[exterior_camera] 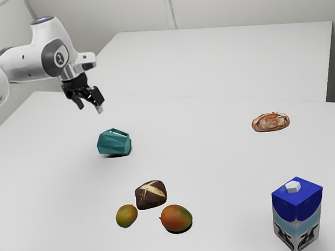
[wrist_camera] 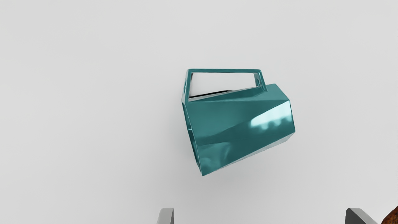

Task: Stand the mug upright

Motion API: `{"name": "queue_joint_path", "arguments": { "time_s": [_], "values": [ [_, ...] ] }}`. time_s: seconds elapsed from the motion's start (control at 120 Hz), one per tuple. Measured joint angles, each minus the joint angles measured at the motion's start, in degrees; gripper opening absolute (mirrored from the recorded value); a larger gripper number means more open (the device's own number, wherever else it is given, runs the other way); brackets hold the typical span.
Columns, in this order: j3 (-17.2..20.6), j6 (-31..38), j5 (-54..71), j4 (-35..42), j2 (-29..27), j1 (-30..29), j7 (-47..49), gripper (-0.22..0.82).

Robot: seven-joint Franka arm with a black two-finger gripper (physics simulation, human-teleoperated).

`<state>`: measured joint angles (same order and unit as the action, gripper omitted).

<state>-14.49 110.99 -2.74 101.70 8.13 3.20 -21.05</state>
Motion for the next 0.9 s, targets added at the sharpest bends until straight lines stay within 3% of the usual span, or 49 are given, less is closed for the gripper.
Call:
{"name": "queue_joint_path", "arguments": {
  "time_s": [0.142,0.367,0.567,0.9],
  "values": [
    [0.2,0.3,-0.5,0.0,0.6,-0.8,0.2,0.6],
    [1.1,-0.2,-14.6,-1.3,9.7,-7.5,-4.4,0.6],
    [1.2,-5.1,-27.0,-5.6,14.5,-13.0,-11.0,0.6],
    [2.0,-12.2,-41.0,-9.5,22.1,-16.6,-18.5,0.6]
  ]
}}
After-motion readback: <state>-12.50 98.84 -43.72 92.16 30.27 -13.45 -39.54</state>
